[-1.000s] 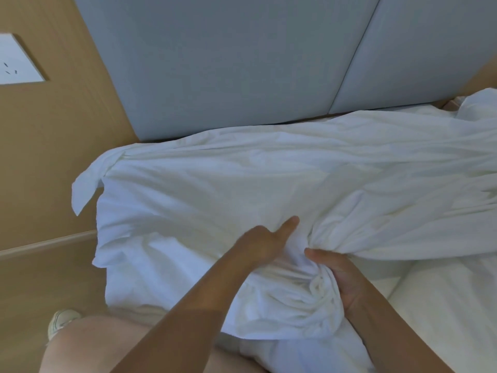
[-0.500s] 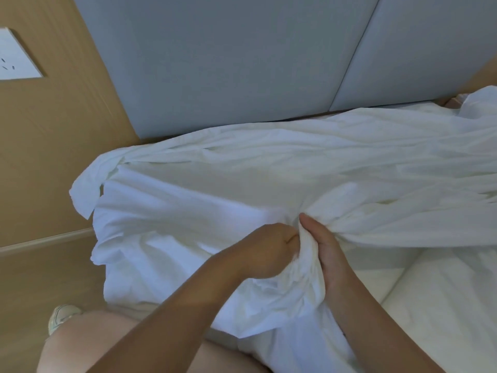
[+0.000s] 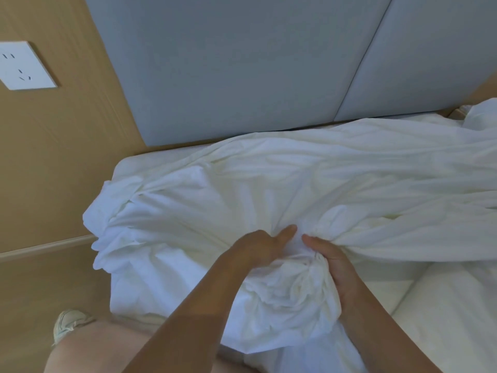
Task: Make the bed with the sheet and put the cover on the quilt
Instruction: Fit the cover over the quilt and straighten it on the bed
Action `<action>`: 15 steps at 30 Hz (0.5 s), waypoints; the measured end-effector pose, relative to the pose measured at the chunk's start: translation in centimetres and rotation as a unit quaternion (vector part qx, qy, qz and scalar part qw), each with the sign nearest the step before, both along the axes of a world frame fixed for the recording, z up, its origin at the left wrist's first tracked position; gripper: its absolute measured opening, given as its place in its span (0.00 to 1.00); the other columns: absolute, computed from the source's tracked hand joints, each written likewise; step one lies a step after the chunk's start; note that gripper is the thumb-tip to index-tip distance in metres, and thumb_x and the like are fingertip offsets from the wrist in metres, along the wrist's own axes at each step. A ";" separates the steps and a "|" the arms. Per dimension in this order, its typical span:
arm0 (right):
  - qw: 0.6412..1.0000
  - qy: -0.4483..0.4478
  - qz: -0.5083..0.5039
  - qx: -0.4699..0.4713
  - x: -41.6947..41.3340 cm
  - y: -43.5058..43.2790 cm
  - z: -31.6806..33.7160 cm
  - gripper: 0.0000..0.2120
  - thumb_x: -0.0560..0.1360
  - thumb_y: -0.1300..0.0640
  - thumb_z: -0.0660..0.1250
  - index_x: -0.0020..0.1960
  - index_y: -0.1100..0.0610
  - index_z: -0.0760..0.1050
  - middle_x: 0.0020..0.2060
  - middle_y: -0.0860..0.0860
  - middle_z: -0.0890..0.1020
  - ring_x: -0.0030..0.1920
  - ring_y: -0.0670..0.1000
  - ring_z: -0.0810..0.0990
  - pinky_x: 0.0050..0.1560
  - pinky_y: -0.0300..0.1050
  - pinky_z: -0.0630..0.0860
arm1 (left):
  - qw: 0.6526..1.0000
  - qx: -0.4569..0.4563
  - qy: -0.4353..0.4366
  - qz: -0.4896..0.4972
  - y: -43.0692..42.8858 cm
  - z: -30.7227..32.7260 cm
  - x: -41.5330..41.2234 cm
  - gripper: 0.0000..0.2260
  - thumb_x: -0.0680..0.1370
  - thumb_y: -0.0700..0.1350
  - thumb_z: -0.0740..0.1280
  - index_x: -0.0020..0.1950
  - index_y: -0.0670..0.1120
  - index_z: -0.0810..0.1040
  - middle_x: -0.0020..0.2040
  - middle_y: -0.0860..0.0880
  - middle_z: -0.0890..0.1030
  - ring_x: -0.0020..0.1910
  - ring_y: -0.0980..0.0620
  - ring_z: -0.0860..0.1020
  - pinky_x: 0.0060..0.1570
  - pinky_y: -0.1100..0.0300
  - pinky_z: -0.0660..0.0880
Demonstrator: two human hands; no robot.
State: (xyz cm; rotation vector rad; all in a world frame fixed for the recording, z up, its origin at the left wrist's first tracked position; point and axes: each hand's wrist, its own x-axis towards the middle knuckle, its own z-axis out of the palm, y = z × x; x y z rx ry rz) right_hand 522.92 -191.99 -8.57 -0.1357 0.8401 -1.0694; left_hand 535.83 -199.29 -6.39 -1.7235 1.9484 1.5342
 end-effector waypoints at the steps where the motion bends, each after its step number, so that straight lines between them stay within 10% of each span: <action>1: 1.000 0.003 0.009 0.006 0.1 0.0 -0.1 0.34 0.52 0.58 0.82 0.57 0.63 0.79 0.50 0.62 0.82 0.50 0.60 0.82 0.52 0.54 0.78 | 0.997 0.041 0.053 0.035 0.0 0.0 -0.2 0.36 0.74 0.70 0.53 0.55 0.38 0.79 0.48 0.42 0.82 0.46 0.46 0.80 0.46 0.59 0.73; 5: 1.000 0.015 0.006 0.011 0.8 -0.1 0.5 0.16 0.60 0.61 0.78 0.46 0.63 0.82 0.41 0.60 0.83 0.40 0.57 0.84 0.39 0.48 0.80 | 0.987 -0.034 0.119 0.099 0.1 -0.2 -1.3 0.19 0.78 0.49 0.63 0.29 0.44 0.65 0.27 0.47 0.67 0.28 0.50 0.68 0.32 0.60 0.64; 11: 0.993 0.110 -0.033 -0.040 0.9 -0.9 1.5 0.10 0.77 0.64 0.62 0.39 0.62 0.76 0.28 0.55 0.81 0.33 0.52 0.80 0.29 0.39 0.77 | 0.945 -0.210 0.240 -0.074 1.0 5.3 -4.1 0.21 0.80 0.45 0.61 0.29 0.46 0.57 0.28 0.49 0.60 0.29 0.52 0.61 0.34 0.57 0.58; 15: 0.983 0.106 0.067 -0.132 0.3 -2.1 2.9 0.25 0.40 0.59 0.85 0.36 0.60 0.84 0.35 0.57 0.84 0.37 0.55 0.84 0.35 0.46 0.80 | 0.950 -0.242 0.184 -0.066 -0.6 6.8 -4.5 0.21 0.80 0.47 0.60 0.29 0.46 0.59 0.28 0.51 0.63 0.30 0.52 0.64 0.35 0.58 0.61</action>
